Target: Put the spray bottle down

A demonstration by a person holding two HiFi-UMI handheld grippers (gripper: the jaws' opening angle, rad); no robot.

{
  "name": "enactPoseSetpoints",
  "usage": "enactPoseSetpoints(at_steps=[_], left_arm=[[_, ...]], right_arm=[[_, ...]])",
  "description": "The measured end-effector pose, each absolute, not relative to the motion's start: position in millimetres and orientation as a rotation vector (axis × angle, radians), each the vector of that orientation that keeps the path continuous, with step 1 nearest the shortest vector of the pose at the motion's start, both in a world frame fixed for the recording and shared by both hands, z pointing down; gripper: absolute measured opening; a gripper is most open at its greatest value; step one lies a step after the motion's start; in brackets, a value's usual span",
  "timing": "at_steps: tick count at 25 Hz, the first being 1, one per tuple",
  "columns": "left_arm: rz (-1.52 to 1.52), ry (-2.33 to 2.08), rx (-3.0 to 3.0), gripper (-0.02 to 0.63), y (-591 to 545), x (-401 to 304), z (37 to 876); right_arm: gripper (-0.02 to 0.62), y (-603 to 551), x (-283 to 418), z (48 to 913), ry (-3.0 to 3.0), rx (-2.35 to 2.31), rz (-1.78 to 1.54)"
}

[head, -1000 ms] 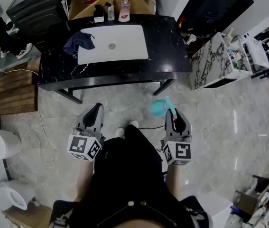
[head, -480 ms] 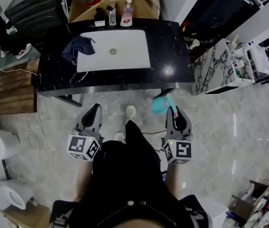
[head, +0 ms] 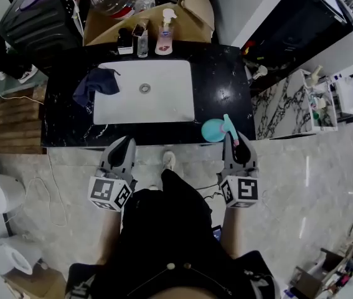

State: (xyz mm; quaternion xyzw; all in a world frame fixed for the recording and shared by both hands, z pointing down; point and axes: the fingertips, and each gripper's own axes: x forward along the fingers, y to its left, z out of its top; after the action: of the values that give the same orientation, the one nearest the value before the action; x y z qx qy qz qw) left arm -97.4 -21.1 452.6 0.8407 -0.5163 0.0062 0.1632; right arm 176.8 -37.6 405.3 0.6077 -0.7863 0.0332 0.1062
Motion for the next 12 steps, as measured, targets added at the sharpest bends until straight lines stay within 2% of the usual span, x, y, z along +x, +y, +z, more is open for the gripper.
enactPoseSetpoints(at_steps=[12], left_arm=[[0.066,-1.513,2.304,0.025,-121.4,-73.3,465.7]], right_arm=[[0.067,-225.1,176.1,407.9,-2.468,1.571,0.026]])
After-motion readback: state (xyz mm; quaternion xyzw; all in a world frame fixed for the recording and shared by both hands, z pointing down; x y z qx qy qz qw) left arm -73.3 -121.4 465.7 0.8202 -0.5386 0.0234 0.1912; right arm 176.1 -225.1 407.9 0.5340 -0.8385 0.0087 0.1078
